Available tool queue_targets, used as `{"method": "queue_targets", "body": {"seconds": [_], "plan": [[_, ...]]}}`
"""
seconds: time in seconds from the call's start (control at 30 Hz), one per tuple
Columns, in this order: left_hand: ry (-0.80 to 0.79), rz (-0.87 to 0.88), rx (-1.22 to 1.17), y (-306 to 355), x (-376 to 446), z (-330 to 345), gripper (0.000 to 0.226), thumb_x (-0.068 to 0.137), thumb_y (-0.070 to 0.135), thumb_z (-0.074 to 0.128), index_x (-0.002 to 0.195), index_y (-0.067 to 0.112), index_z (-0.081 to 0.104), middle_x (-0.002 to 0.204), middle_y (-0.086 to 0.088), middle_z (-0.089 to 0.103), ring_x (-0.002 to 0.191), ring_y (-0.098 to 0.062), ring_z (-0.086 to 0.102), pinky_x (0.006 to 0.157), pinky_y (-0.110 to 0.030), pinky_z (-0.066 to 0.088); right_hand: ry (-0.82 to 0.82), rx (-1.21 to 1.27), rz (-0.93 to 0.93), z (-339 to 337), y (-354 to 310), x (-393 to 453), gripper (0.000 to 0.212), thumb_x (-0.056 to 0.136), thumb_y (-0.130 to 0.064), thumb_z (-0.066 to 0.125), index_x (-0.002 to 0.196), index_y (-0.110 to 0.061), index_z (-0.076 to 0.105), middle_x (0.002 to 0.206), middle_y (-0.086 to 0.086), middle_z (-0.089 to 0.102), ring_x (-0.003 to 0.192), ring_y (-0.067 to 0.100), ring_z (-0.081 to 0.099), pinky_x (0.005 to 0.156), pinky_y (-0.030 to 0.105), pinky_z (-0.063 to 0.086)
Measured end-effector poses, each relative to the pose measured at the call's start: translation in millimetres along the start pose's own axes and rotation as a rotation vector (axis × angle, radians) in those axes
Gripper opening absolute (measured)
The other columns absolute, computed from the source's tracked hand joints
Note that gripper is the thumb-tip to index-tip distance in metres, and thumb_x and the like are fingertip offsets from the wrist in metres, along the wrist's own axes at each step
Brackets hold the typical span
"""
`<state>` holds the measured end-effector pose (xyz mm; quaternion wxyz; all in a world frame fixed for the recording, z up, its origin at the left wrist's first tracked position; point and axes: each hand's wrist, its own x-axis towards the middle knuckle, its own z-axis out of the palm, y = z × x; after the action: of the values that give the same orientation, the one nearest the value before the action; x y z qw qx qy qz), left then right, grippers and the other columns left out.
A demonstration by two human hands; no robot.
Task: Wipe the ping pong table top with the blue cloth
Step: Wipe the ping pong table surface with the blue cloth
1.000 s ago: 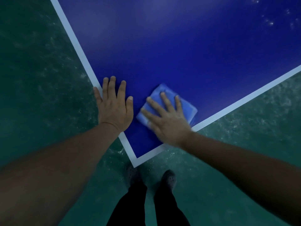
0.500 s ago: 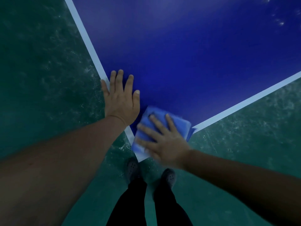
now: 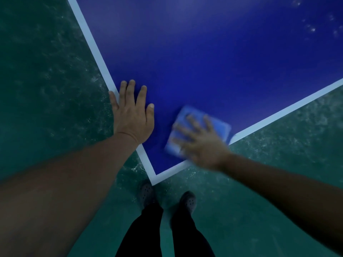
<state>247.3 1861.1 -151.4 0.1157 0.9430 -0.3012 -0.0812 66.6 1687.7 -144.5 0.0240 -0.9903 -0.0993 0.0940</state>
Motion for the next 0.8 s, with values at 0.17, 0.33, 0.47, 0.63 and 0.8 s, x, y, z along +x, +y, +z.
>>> {"method": "queue_targets", "body": {"seconds": [0.17,0.33,0.47,0.63,0.8], "plan": [[-0.032,0.000,0.045,3,0,-4,0.067,0.099,0.049,0.015,0.156,0.015,0.024,0.164,-0.015,0.013,0.152,-0.032,0.001,0.120,-0.059,-0.003,0.090,0.230,1.053,-22,118,-3,0.052,0.106,-0.045,0.023,0.157,-0.038,0.022,0.168,-0.006,0.007,0.154,0.032,0.000,0.117,0.067,0.003],[-0.038,-0.005,0.073,3,1,0,0.069,0.097,0.050,0.013,0.156,0.015,0.022,0.164,-0.015,0.011,0.153,-0.031,-0.002,0.120,-0.059,-0.002,0.130,0.140,0.730,-8,5,42,0.051,0.104,-0.045,0.027,0.155,-0.036,0.028,0.166,-0.001,0.020,0.152,0.038,0.011,0.116,0.068,0.004],[-0.059,0.005,0.160,4,0,1,0.072,0.097,0.052,0.009,0.157,0.013,0.018,0.164,-0.017,0.010,0.152,-0.033,-0.002,0.120,-0.060,0.000,0.050,0.115,0.462,-1,28,-1,0.051,0.105,-0.053,0.018,0.154,-0.042,0.027,0.164,-0.007,0.024,0.153,0.032,0.012,0.120,0.062,0.005],[-0.126,-0.023,0.247,9,1,-4,0.077,0.096,0.056,0.002,0.158,0.012,0.014,0.164,-0.018,0.007,0.152,-0.035,-0.002,0.119,-0.061,0.003,0.046,0.225,1.091,-11,139,-50,0.054,0.104,-0.050,0.015,0.157,-0.043,0.012,0.168,-0.011,0.002,0.154,0.026,-0.006,0.120,0.063,-0.001],[0.026,-0.062,0.157,43,-2,-8,0.074,0.096,0.051,0.018,0.152,0.003,0.032,0.160,-0.022,0.022,0.150,-0.038,0.013,0.118,-0.062,0.007,0.058,0.165,0.784,-6,102,-14,0.054,0.104,-0.049,0.017,0.157,-0.041,0.015,0.168,-0.006,0.006,0.154,0.034,-0.002,0.116,0.067,-0.002]]}}
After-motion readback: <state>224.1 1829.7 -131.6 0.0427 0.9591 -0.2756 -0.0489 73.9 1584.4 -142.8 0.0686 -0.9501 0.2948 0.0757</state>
